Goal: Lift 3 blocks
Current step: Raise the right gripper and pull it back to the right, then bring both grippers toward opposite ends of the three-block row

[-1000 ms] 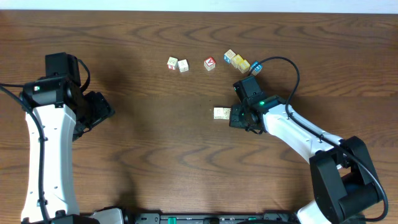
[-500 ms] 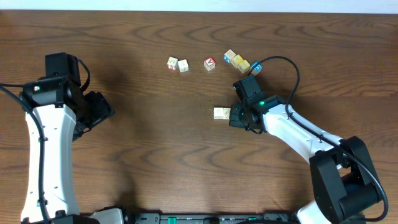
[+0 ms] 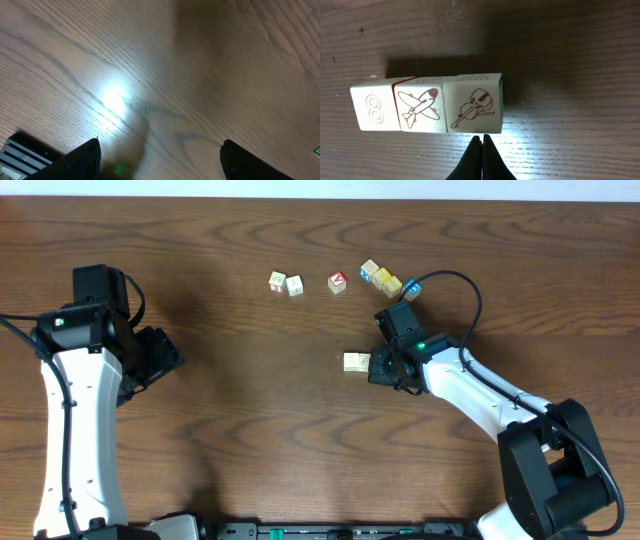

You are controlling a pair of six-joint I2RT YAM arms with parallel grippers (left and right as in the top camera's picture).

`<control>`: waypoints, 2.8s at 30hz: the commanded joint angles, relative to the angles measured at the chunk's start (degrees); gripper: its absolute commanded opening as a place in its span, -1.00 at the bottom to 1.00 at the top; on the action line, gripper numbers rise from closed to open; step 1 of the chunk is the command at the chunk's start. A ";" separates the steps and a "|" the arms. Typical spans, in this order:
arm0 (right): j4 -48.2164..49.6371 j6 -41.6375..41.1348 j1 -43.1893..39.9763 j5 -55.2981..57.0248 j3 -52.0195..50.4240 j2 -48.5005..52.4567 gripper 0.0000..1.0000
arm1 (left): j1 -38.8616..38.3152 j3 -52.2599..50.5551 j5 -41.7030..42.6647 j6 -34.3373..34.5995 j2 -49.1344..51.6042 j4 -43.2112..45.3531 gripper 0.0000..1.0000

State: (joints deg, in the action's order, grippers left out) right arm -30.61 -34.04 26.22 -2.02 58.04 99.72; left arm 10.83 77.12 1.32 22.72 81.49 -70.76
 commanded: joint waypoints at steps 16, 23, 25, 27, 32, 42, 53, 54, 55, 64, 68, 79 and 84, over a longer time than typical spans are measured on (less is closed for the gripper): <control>-11.02 1.01 -11.67 -2.75 3.85 -10.58 -0.87 | 0.20 1.01 -0.37 0.52 -0.20 -0.35 0.54; -15.21 3.04 -24.55 -7.54 3.82 -11.23 -0.50 | 0.20 1.01 -0.37 0.52 -0.20 -0.35 0.54; -15.80 3.04 -26.32 -7.52 3.82 -11.23 -0.03 | 0.20 1.01 -0.37 0.52 -0.20 -0.35 0.54; -15.96 3.04 -27.17 -7.52 3.82 -11.23 0.98 | 0.20 1.01 -0.37 0.52 -0.20 -0.35 0.54; -15.52 2.97 -27.30 -7.54 3.82 -11.23 0.99 | 0.20 1.01 -0.37 0.52 -0.20 -0.35 0.54; -15.54 2.84 -27.23 -9.86 3.82 -11.21 0.97 | 0.17 0.94 4.35 6.56 -0.20 2.23 0.54; -14.47 2.86 -27.26 -8.59 3.76 -11.21 0.14 | -9.51 -8.70 26.80 -7.87 -0.17 7.04 -0.38; -14.95 2.84 -27.23 -8.90 3.76 -11.21 -0.15 | -10.97 -9.99 26.77 -7.87 -0.15 8.48 -0.55; -15.12 2.86 -27.21 -8.98 3.76 -11.21 -0.38 | -12.41 -11.30 26.77 -7.85 -0.15 10.36 -0.74; -15.93 3.87 -26.49 -7.89 3.45 -11.21 -0.30 | -20.96 -17.07 26.71 -4.92 -0.24 21.24 -0.54; -13.29 3.87 -26.36 -9.16 3.19 -11.19 -0.60 | -22.97 -17.14 26.03 -2.49 -0.15 26.88 -0.85; -2.43 6.10 -22.25 -15.89 -0.52 -8.00 -0.98 | -29.81 -18.95 25.75 5.27 5.88 45.79 -0.86; 0.68 10.51 -22.69 -22.69 -0.52 -2.69 -0.98 | -29.83 -18.95 30.64 5.20 13.46 52.59 -0.86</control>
State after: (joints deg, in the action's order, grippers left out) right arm -30.11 -27.22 3.66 -19.90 58.00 94.48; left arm -18.96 58.83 28.75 27.11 91.64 -18.96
